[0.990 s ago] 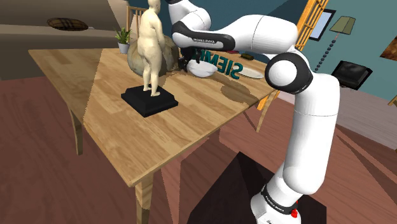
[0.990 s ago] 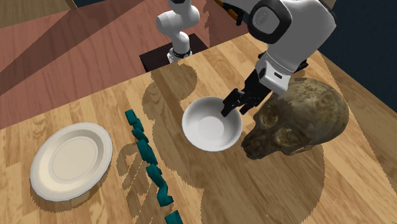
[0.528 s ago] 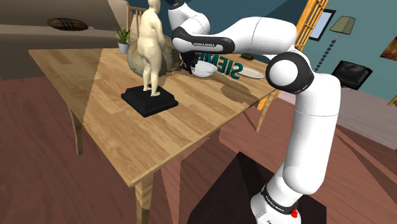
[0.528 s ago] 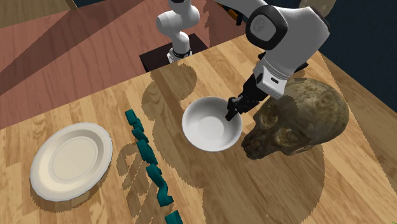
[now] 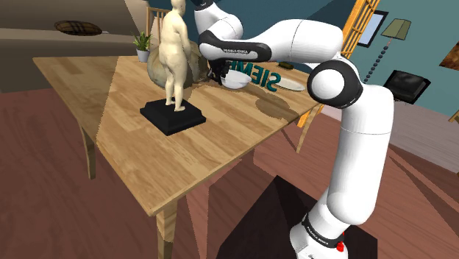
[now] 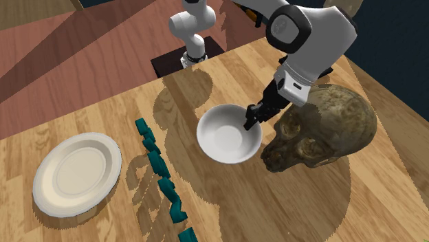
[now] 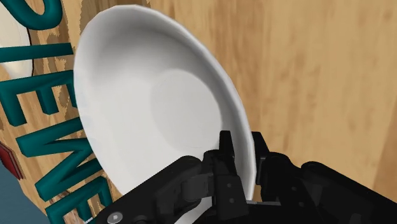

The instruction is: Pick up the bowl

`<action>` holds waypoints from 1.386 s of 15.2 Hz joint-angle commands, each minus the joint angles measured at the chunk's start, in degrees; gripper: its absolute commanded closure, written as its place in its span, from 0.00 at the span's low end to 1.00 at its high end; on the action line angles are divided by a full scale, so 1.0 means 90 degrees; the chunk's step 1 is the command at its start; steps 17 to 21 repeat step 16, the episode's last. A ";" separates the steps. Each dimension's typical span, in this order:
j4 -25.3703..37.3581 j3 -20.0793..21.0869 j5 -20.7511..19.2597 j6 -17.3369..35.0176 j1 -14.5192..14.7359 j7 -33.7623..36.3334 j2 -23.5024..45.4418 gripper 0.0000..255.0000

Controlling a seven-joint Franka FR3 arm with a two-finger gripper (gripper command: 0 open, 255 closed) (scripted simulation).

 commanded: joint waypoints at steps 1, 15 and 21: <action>0.0148 0.0000 0.0005 -0.0118 0.0012 -0.0064 0.0012 1.00; 0.1903 -0.0030 -0.0036 -0.1281 0.0181 -0.0681 0.0452 1.00; 0.1901 -0.0030 -0.0036 -0.1281 0.0181 -0.0681 0.0451 1.00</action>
